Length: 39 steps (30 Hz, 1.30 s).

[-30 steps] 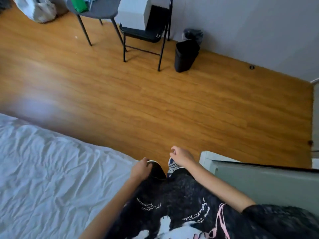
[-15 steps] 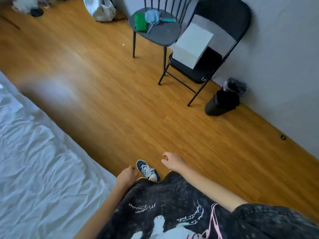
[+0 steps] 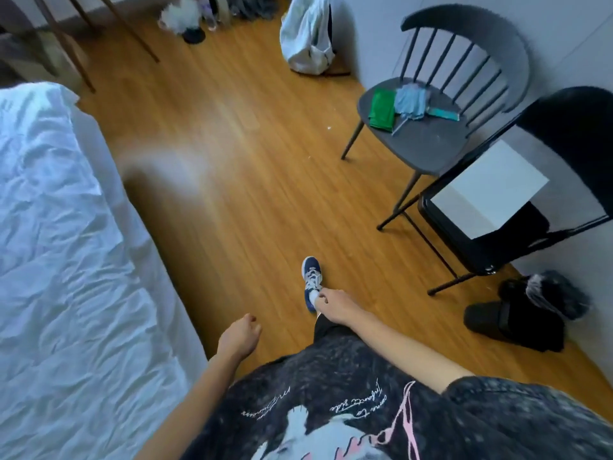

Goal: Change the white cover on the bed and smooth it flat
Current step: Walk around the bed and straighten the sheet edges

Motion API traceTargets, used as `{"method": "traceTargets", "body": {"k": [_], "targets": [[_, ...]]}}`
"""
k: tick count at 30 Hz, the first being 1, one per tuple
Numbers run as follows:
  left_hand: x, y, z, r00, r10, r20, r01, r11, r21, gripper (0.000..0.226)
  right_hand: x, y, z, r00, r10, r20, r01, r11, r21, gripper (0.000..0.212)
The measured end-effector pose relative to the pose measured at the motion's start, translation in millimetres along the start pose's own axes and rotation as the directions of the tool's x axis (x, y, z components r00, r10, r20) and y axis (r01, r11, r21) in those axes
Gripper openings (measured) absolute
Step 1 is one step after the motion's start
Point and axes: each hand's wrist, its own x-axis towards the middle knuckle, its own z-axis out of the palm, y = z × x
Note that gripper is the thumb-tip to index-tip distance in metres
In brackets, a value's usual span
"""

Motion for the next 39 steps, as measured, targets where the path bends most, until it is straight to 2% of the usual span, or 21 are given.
{"method": "traceTargets", "body": {"k": [2, 5, 9, 13, 16, 19, 24, 31, 36, 39], "targets": [[26.7, 20.5, -37.8, 0.999, -0.045, -0.002, 0.045, 0.999, -0.027, 0.042, 33.1, -22.1, -47.9, 0.998, -0.035, 0.046, 0.037, 0.998, -0.041, 0.017], [58.1, 56.7, -100.2, 0.999, -0.049, -0.008, 0.048, 0.994, -0.096, 0.041, 68.4, -61.0, -119.6, 0.994, -0.092, 0.053, 0.099, 0.983, -0.153, 0.038], [113.7, 94.0, -198.2, 0.995, -0.059, -0.078, 0.043, 0.980, -0.196, 0.040, 129.8, -121.4, -212.9, 0.986, -0.160, 0.046, 0.166, 0.958, -0.232, 0.042], [162.9, 99.2, -268.7, 0.987, -0.123, -0.100, 0.095, 0.964, -0.250, 0.039, 180.8, -178.2, -273.5, 0.982, -0.175, 0.073, 0.188, 0.944, -0.273, 0.044], [201.6, 89.9, -321.0, 0.986, -0.131, -0.106, 0.099, 0.958, -0.269, 0.037, 221.7, -226.7, -306.4, 0.979, -0.164, 0.117, 0.193, 0.932, -0.308, 0.046], [251.6, 68.7, -381.1, 0.986, -0.118, -0.119, 0.082, 0.959, -0.272, 0.039, 272.4, -282.3, -334.4, 0.982, -0.167, 0.087, 0.186, 0.930, -0.318, 0.048], [323.0, 37.7, -495.7, 0.987, -0.106, -0.122, 0.071, 0.963, -0.262, 0.037, 339.6, -399.5, -389.1, 0.985, -0.165, 0.057, 0.174, 0.927, -0.331, 0.046], [389.1, 10.0, -641.8, 0.985, -0.074, -0.158, 0.022, 0.951, -0.309, 0.043, 427.7, -554.8, -454.9, 0.972, -0.224, 0.073, 0.235, 0.908, -0.346, 0.045], [455.1, -20.7, -728.9, 0.970, -0.168, -0.174, 0.094, 0.925, -0.368, 0.043, 511.8, -648.1, -494.8, 0.953, -0.273, 0.130, 0.302, 0.872, -0.386, 0.036], [504.1, -39.5, -786.7, 0.956, -0.231, -0.181, 0.146, 0.909, -0.389, 0.043, 574.6, -708.2, -530.0, 0.927, -0.326, 0.187, 0.376, 0.795, -0.476, 0.033]]}}
